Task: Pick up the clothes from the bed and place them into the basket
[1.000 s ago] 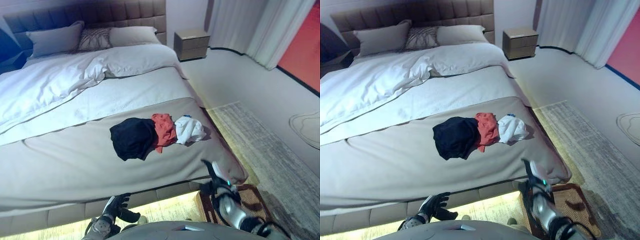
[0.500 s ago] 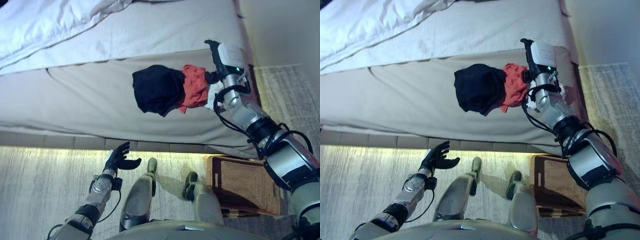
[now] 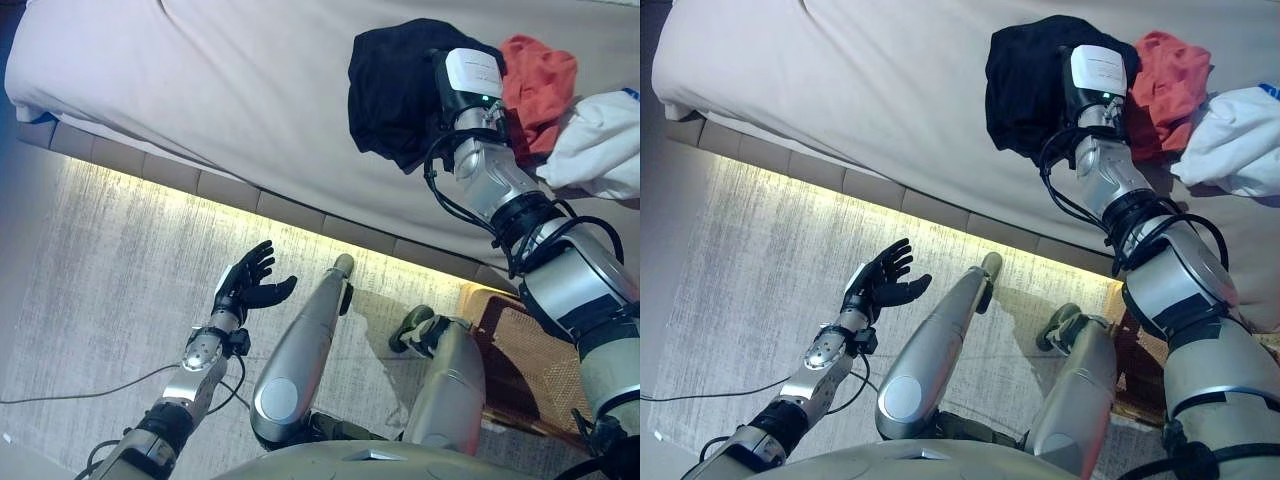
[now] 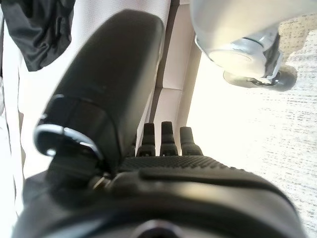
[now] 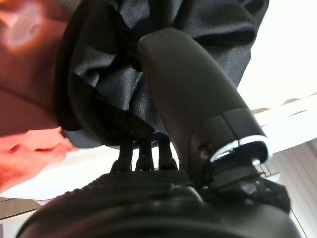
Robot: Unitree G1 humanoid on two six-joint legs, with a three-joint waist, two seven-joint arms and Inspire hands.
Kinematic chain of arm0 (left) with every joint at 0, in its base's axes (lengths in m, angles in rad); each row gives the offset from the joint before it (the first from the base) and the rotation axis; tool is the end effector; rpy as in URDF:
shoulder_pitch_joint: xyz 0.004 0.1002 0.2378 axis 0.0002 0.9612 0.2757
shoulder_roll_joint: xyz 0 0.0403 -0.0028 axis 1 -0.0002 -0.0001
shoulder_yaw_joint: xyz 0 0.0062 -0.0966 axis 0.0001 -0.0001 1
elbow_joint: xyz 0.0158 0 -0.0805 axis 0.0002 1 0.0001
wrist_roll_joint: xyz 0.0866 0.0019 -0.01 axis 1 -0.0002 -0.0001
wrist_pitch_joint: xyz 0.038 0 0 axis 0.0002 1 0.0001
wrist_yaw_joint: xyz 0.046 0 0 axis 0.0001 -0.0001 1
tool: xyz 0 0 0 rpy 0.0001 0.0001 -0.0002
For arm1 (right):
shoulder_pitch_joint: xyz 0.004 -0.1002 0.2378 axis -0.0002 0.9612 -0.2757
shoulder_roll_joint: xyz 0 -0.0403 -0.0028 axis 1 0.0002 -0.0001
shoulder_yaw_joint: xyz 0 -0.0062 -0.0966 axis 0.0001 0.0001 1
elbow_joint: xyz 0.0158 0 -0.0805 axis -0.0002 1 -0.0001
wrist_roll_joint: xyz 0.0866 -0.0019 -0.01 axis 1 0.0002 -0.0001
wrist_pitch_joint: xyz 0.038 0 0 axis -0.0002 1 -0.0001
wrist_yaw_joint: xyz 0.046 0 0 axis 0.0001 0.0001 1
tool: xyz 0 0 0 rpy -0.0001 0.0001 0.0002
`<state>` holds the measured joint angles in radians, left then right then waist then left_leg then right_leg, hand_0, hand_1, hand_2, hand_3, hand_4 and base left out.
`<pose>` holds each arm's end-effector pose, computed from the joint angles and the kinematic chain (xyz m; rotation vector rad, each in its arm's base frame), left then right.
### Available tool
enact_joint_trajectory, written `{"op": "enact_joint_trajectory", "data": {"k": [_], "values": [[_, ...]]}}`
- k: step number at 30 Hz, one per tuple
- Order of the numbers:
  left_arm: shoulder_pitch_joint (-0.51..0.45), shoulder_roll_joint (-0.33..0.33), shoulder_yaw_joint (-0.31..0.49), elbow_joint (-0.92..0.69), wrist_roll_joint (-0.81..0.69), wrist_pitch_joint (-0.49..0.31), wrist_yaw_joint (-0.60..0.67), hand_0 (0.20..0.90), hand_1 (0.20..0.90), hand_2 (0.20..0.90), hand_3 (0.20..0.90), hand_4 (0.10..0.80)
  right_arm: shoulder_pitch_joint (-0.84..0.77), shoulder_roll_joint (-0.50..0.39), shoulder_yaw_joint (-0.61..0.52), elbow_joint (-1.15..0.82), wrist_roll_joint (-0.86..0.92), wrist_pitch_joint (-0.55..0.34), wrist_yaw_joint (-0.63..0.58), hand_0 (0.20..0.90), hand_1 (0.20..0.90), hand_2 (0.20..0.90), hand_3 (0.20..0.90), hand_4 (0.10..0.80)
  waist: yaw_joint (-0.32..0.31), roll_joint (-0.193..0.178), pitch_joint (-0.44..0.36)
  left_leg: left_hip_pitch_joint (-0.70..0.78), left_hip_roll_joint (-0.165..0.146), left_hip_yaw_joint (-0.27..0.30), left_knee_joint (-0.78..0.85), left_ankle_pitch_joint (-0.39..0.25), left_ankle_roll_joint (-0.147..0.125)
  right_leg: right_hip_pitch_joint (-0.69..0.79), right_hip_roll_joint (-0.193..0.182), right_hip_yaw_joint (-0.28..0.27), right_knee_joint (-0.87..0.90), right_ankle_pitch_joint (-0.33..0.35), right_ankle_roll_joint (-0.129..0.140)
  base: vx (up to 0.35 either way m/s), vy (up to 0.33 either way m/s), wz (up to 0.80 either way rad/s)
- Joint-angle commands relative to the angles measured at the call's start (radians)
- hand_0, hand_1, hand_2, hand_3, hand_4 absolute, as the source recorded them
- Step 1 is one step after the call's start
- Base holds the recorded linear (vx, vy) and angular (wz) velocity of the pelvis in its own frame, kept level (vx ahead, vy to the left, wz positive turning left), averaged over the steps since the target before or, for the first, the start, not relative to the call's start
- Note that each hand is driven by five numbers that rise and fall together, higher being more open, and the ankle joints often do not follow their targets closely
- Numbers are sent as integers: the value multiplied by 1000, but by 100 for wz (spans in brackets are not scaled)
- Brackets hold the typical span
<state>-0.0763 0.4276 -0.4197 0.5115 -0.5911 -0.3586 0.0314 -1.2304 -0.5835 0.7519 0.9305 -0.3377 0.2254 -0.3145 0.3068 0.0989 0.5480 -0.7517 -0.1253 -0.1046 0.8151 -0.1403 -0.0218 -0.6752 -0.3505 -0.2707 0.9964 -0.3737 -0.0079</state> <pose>0.1784 0.1973 -0.0071 -0.0585 0.2102 -0.0925 0.3517 -0.1872 0.2203 -1.4001 -0.2177 -0.3230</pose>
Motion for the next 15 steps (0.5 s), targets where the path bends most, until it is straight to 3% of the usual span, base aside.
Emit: {"op": "enact_joint_trajectory", "data": {"k": [1,9,14,15], "values": [[27,61,9,-147,-61,-119,-10,900,900,900,900,800,-207,-7,64,10,-38,-12,5,900,900,900,900,800,37,26,-28,-12,-1,52,80,-134,79,-35,69,1,16,25,-34,14,27,13],[55,108,40,-271,-129,-162,-14,900,900,900,900,800,-263,-8,108,178,-77,41,62,900,900,900,900,800,81,44,-28,-175,-22,38,207,-160,95,-189,62,-13,122,6,-36,41,2,12],[79,121,65,-312,-153,-158,-39,900,900,900,900,800,-294,-19,147,244,23,61,129,900,900,900,900,800,100,49,-28,-238,-35,27,256,-164,101,-242,63,-11,162,-2,-38,53,-20,3],[87,123,71,-321,-151,-154,-41,900,900,900,900,800,-292,-22,141,248,80,52,128,502,502,502,436,336,102,48,-28,-242,-34,26,260,-164,100,-244,62,-13,164,-2,-38,52,-29,6]]}}
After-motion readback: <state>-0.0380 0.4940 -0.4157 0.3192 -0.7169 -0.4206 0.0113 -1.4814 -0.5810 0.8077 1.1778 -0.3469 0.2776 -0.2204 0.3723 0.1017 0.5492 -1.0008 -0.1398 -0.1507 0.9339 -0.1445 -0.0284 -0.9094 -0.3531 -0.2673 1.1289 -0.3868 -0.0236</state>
